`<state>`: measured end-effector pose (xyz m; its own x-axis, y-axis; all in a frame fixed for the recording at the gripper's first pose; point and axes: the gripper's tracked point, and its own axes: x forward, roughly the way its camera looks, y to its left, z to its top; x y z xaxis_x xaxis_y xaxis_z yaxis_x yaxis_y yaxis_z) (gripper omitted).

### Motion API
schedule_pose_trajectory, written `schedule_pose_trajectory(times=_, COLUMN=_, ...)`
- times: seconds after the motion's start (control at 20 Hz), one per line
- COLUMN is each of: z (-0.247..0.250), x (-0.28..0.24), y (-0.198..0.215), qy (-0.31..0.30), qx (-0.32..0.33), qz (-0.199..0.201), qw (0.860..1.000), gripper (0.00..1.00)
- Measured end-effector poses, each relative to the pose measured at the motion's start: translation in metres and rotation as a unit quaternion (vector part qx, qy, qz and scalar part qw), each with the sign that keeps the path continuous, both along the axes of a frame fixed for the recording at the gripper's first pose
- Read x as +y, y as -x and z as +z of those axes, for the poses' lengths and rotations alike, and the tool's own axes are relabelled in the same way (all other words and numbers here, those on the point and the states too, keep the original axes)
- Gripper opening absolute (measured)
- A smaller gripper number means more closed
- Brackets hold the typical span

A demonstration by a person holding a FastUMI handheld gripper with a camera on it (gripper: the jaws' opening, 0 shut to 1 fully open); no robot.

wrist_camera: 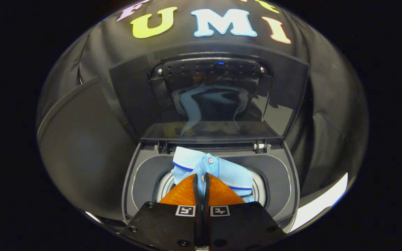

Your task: Put the clothes into the washing machine and then close the washing machine lid.

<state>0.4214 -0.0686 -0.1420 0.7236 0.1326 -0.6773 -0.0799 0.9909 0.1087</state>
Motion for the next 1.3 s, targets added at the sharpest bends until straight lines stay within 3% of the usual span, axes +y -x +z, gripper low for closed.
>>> schedule_pose_trajectory(times=0.4, z=-0.042, x=0.000, y=0.021, qy=0.015, qx=0.048, qz=-0.005, qw=0.999, gripper=0.06)
schedule_pose_trajectory(times=0.65, z=-0.038, x=0.000, y=0.023, qy=0.015, qx=0.036, qz=-0.008, qw=0.999, gripper=0.25)
schedule_pose_trajectory(times=0.85, z=-0.040, x=-0.003, y=0.027, qy=0.026, qx=0.029, qz=-0.012, qw=0.999, gripper=0.97)
schedule_pose_trajectory(times=1.1, z=-0.029, x=-0.005, y=0.034, qy=0.023, qx=0.012, qz=-0.022, qw=0.999, gripper=0.97)
schedule_pose_trajectory(times=1.3, z=0.008, x=-0.004, y=0.030, qy=0.007, qx=-0.037, qz=-0.032, qw=0.999, gripper=0.97)
